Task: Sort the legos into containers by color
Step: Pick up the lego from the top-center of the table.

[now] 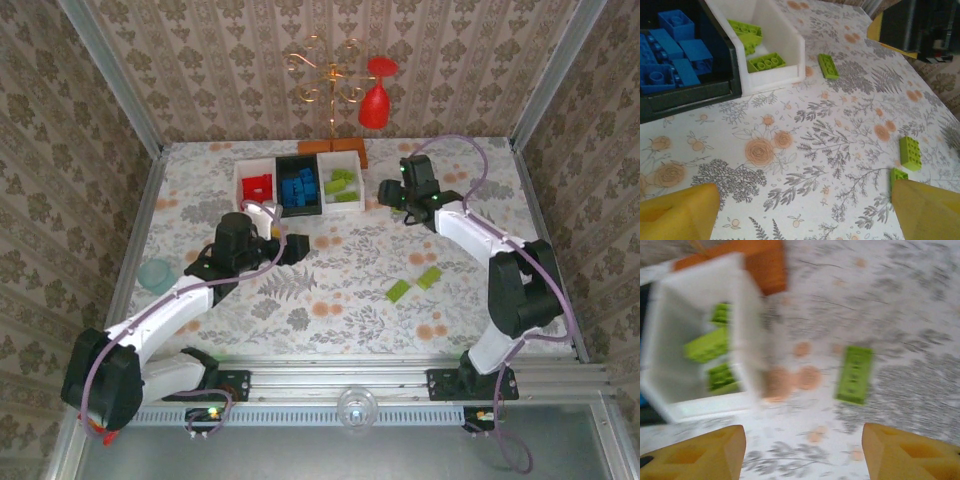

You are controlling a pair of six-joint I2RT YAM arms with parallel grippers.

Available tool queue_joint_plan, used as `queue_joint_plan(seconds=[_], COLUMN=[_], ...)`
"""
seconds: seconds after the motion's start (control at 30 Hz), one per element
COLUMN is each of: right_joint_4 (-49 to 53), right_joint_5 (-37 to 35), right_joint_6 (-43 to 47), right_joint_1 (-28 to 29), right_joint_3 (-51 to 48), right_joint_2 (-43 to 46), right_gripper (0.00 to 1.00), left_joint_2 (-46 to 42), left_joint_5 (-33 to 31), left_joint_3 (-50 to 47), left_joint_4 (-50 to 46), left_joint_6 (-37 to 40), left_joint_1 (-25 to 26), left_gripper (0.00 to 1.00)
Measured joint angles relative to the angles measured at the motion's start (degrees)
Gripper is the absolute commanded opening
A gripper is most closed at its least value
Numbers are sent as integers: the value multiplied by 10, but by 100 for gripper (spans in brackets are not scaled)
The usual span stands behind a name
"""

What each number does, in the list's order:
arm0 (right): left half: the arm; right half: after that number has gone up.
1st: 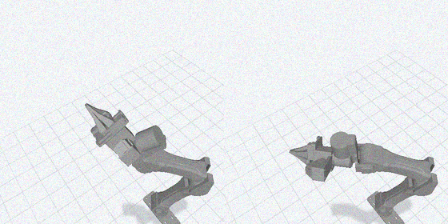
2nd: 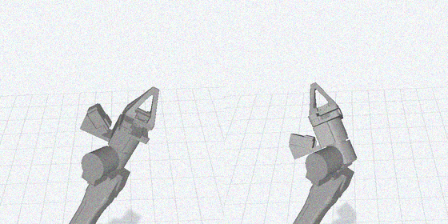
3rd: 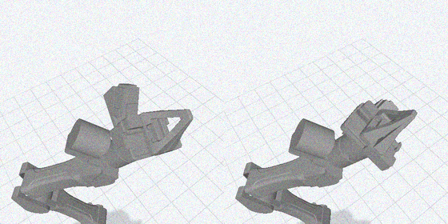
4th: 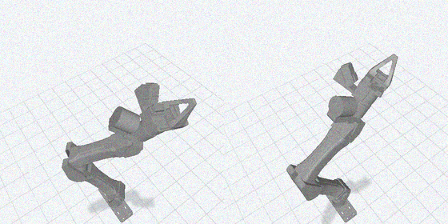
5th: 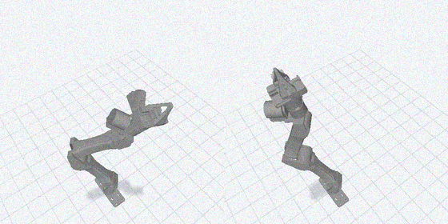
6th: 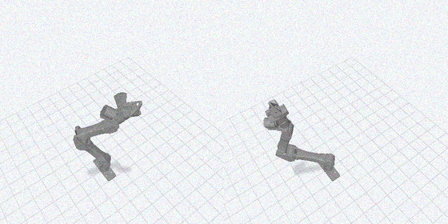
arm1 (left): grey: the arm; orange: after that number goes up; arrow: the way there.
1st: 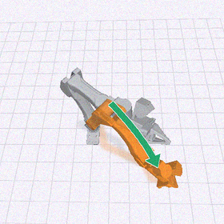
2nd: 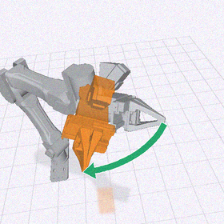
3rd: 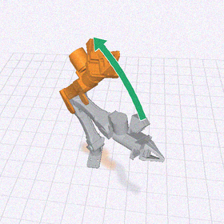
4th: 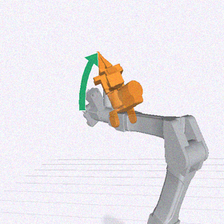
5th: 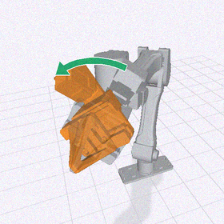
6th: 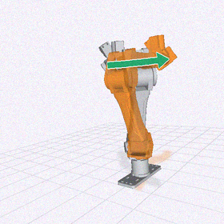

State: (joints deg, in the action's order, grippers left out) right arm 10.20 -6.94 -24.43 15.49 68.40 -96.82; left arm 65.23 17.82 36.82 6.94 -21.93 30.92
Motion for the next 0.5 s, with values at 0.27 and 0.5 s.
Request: queue_joint_plan(seconds=[0.27,0.5], right_joint_4=[69,113], right_joint_5=[-31,-34], right_joint_6=[2,4], right_joint_1=[-27,-25], right_joint_3=[106,198], right_joint_2=[-150,-239], right_gripper=[70,66], left_joint_2=[11,15], left_joint_5=[2,2], left_joint_3=[1,3], left_joint_4=[0,0], left_joint_6=[0,0], left_joint_1=[15,17], left_gripper=[90,90])
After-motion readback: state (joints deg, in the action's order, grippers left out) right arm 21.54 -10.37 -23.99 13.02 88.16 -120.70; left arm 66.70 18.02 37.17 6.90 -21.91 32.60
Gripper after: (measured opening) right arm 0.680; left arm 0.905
